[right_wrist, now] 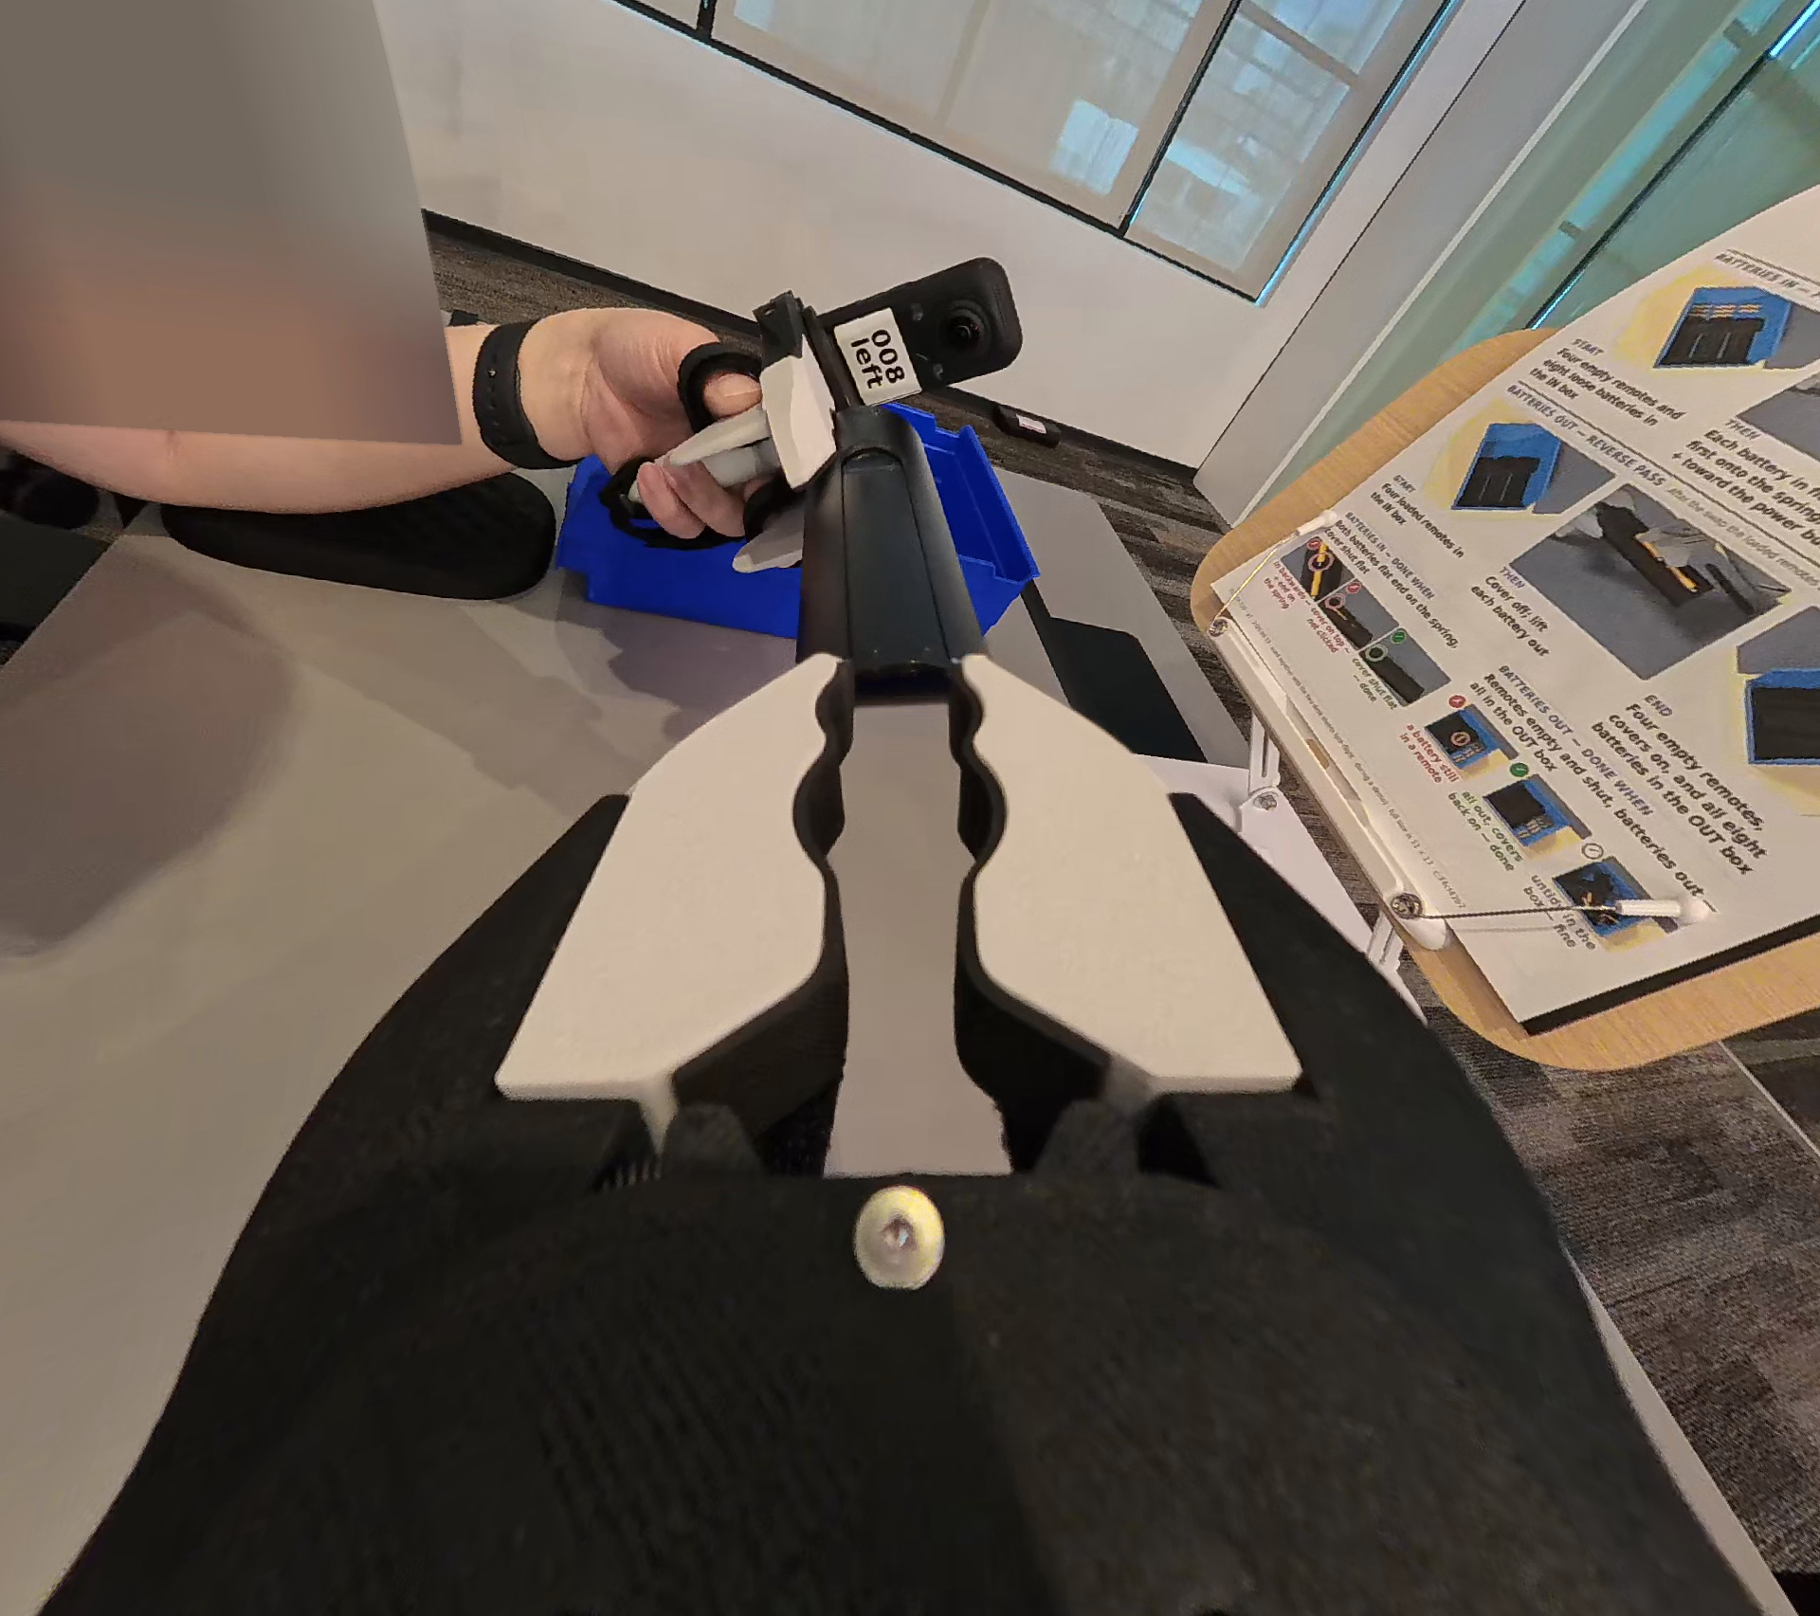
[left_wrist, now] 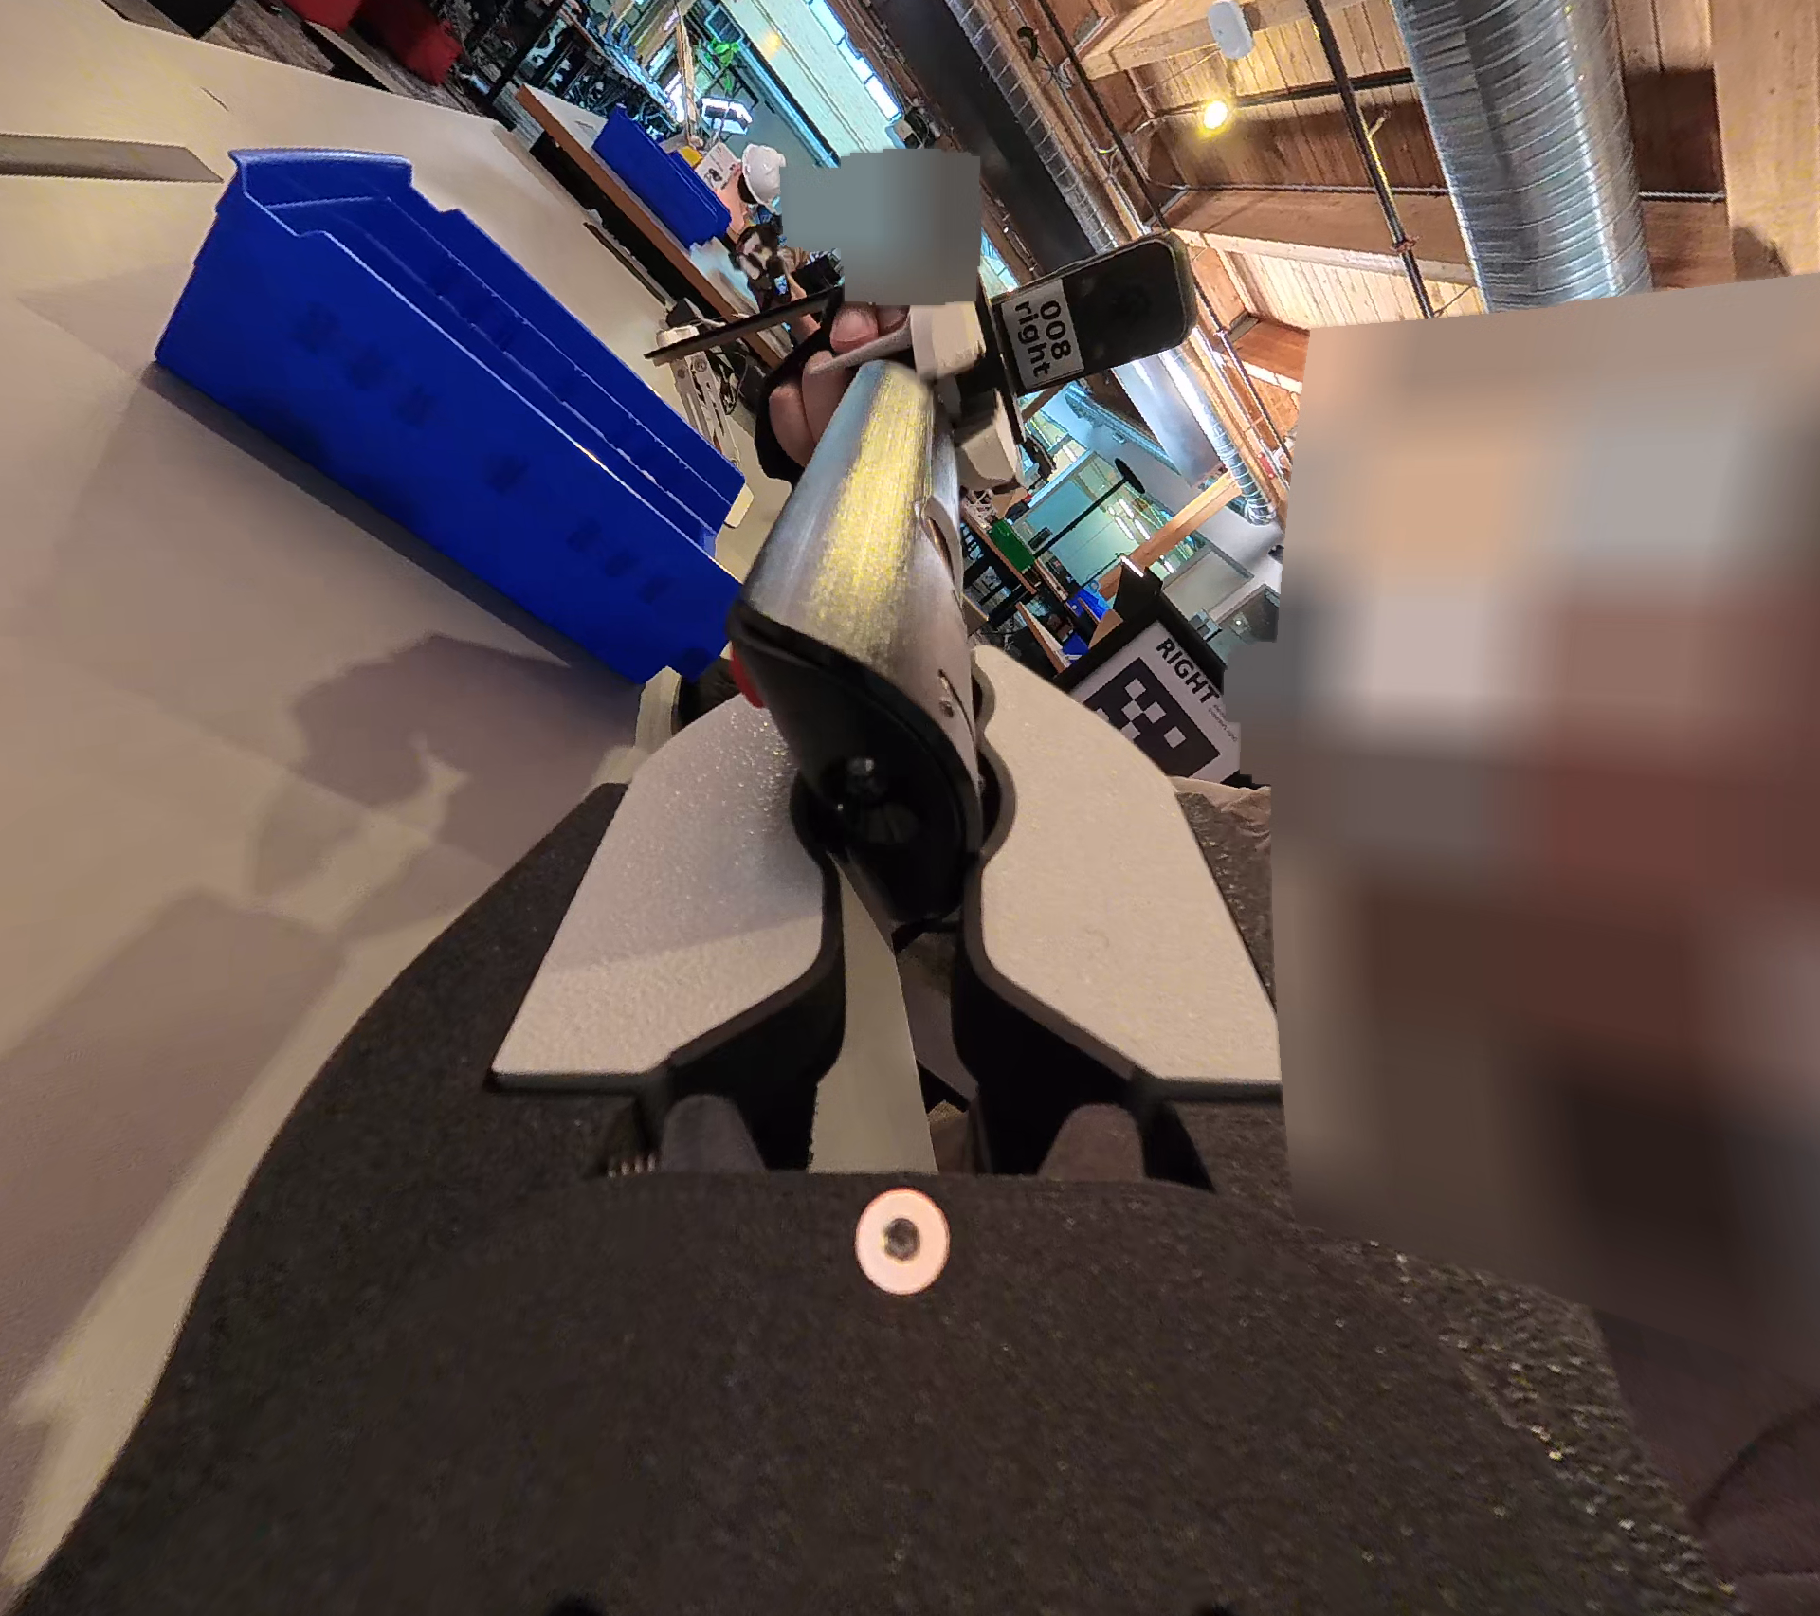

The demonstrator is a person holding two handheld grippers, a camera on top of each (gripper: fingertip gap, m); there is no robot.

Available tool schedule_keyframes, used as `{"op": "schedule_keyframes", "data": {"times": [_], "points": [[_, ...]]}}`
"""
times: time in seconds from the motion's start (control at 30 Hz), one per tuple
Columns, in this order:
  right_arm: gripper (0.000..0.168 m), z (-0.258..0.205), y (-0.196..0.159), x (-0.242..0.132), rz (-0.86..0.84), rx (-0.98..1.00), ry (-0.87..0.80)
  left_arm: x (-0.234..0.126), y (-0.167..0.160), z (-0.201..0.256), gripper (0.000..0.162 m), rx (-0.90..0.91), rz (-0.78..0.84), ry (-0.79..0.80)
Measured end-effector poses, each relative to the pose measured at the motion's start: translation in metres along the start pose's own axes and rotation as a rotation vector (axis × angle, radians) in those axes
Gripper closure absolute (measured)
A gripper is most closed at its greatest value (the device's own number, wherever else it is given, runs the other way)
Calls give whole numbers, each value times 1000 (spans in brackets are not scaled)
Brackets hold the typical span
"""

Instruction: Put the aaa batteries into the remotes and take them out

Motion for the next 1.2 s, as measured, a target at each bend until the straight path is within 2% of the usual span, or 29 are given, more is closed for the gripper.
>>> {"op": "schedule_keyframes", "data": {"times": [0.13, 0.2, 0.33, 0.47, 0.6, 0.7, 0.97, 1.2], "points": [[157, 0, 0, -3, 8, -38, -2, -1, 0, 2, 141, -6, 3, -17], [157, -3, 0, -8, 34, -183, -21, -1, 0, 2, 141, -22, 3, -32], [158, 0, 1, -15, 29, -599, -212, -3, -2, -5, 141, -50, 9, -18], [155, -1, 1, -12, 14, -803, -277, -7, -3, -8, 141, -75, 13, -14], [154, -8, -9, -9, -9, -913, -239, -7, -5, -10, 141, -107, 15, -31], [157, -8, -12, -14, 42, -934, -256, -3, -10, -15, 141, -137, 4, -52], [158, -12, -25, -9, 13, -971, -214, 2, -19, -24, 141, -188, -18, -68], [160, -19, -19, -9, 32, -978, -211, 0, -17, -21, 141, -180, -12, -68]]}}
Point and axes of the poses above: each gripper's, where its closed fingertips meet, x out along the fingers, y out of its top, z = x × y across the jaws, the point moved 2 cm from there along -x, back along the fingers, and after that the axes turned 15 degrees about -y, right-handed, at the moved point
